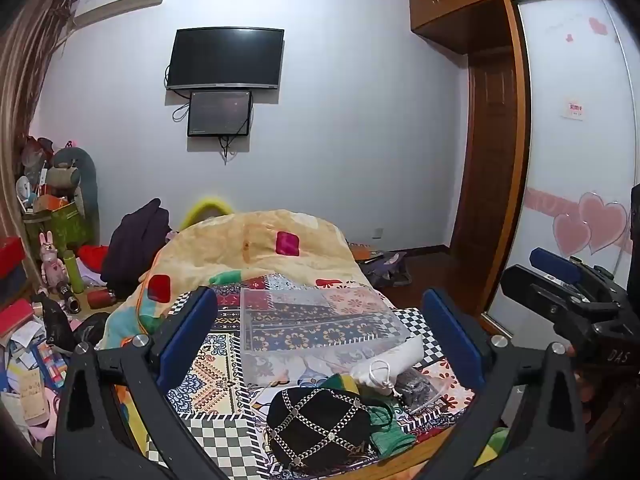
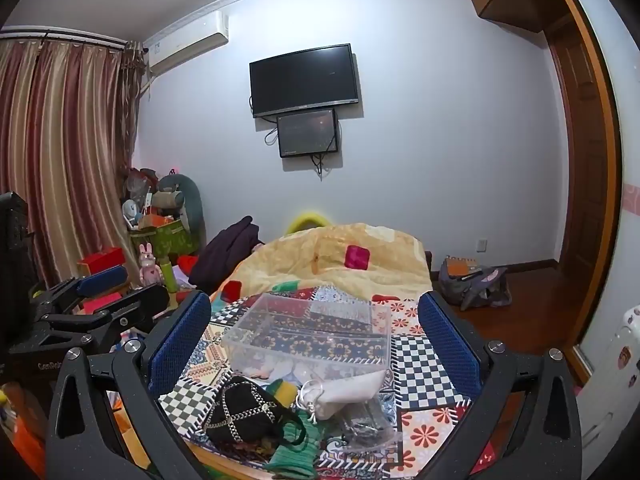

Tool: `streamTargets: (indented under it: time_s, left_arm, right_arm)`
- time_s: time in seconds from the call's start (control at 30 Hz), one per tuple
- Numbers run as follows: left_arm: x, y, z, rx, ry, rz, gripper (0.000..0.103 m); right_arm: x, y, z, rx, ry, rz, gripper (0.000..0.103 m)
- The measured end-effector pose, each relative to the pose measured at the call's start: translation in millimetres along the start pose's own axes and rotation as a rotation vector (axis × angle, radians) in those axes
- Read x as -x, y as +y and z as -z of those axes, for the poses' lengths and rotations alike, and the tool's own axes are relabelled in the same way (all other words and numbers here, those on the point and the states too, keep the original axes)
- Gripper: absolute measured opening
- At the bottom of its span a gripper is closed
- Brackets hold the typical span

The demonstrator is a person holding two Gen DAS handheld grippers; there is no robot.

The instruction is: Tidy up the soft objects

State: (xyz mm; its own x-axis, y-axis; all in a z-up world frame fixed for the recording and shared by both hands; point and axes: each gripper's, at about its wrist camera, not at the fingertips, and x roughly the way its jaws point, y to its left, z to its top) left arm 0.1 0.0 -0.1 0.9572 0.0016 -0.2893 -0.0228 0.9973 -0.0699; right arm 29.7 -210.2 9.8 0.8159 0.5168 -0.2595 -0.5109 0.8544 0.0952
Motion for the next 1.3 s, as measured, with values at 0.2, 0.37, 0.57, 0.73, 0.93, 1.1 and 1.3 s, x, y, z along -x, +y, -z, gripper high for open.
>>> streamTargets:
  time_s: [0.2, 0.37, 0.57, 0.73, 0.93, 1.1, 1.3]
  left_arm:
    - [0.0, -1.3, 1.9, 0.001, 0.001, -0.004, 0.103]
    - [-3.3, -3.0, 1.5, 0.001, 0.0, -0.009, 0.103]
    - [-4.5, 3.3, 2.5, 0.01, 0.005, -0.007, 0.103]
    - [-4.5, 3.6, 1.6, 0.009, 0.0, -0.005, 0.103]
    - [0.0, 1.1, 1.2, -0.003, -0.003, 0.0, 0.103]
    - [2.3, -0.4, 0.0, -0.004, -0.008, 0.002, 0.103]
    - [2.9, -0.9, -2.1, -0.012, 0.006, 0.002, 0.103]
  right_arm:
    - [0.7, 0.0, -1.3, -0.003, 0.001, -0.003, 0.103]
    - [1.5, 0.3, -2.8, -0.003, -0.001, -0.002, 0.103]
    - [1.7, 0.7, -2.6, -0.003, -0.001, -0.003, 0.103]
    - [1.7, 1.3, -3.2, 0.0, -0.004, -0.004, 0.103]
    - [1.6, 3.7, -1.5, 0.005, -0.006, -0.006, 0.103]
    - [1.9, 4.4, -0.5, 0.006, -0.006, -0.006, 0.103]
    - [1.6, 3.2, 0.6, 0.006, -0.009, -0.008, 0.103]
